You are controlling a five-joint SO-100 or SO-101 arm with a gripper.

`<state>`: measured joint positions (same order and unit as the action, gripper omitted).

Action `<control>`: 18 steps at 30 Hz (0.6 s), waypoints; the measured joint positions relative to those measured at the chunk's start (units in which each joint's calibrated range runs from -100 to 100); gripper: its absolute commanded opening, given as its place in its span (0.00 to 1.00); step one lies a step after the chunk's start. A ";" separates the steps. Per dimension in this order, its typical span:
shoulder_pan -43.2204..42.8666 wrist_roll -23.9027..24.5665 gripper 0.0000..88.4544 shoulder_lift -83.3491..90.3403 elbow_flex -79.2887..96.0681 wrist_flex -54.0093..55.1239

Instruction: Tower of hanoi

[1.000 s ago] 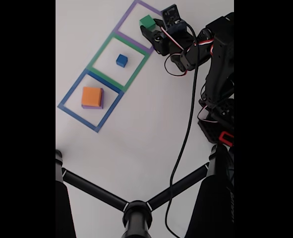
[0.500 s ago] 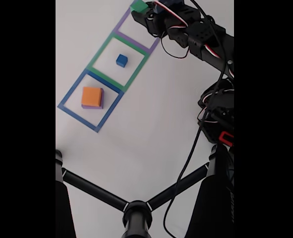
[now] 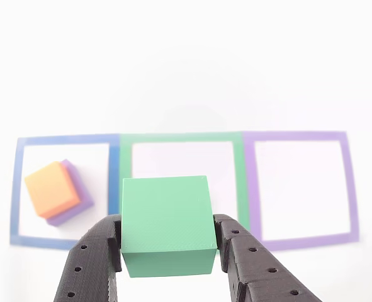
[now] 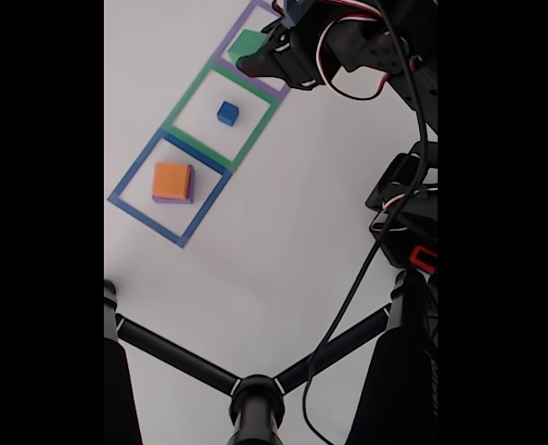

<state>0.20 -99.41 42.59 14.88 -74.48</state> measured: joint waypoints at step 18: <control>-15.23 0.00 0.06 1.27 -0.35 -1.52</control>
<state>-15.02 -99.41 43.86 14.53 -76.00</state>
